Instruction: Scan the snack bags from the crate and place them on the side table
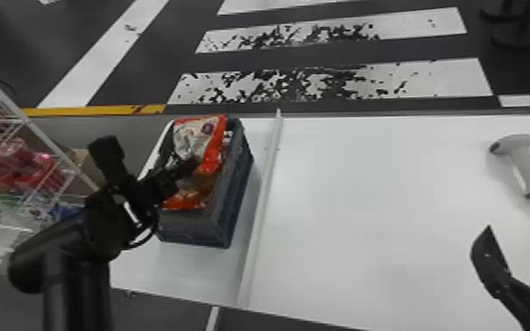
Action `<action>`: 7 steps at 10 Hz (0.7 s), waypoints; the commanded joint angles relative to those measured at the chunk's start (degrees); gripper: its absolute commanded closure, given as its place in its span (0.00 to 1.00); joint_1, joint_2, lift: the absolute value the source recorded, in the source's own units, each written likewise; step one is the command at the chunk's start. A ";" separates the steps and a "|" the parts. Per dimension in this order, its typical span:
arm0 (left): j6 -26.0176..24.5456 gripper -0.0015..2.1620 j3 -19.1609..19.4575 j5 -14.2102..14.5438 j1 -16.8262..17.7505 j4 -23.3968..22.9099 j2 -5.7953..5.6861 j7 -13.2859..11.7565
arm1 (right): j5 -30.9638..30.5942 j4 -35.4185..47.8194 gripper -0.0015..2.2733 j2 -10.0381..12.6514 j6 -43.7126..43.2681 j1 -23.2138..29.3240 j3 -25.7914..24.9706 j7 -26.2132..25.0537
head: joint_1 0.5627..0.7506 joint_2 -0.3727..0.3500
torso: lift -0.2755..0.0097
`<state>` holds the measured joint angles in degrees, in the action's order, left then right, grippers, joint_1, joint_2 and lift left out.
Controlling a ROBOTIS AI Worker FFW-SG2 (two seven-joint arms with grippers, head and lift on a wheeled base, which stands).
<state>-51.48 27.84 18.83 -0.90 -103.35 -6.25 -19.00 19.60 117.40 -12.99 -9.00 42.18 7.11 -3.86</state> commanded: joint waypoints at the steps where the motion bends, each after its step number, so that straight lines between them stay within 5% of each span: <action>1: -2.44 0.99 0.46 2.09 -1.56 -4.67 0.45 0.36 | 0.00 0.02 0.04 0.07 0.00 0.01 0.01 0.00 | 0.70 0.85 | 0.79; 5: -6.14 0.99 0.11 5.43 -7.28 -19.78 4.05 0.63 | -0.09 0.02 0.04 0.25 0.00 0.01 0.01 0.00 | 0.70 0.80 | 0.79; 7: -6.31 0.99 -3.84 5.60 -9.39 -22.95 6.07 1.15 | -0.09 0.02 0.04 0.25 0.00 0.01 0.01 0.00 | 0.70 0.76 | 0.79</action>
<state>-57.77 25.28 24.34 -9.64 -125.60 -0.66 -17.83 19.50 117.43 -12.74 -9.00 42.23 7.14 -3.86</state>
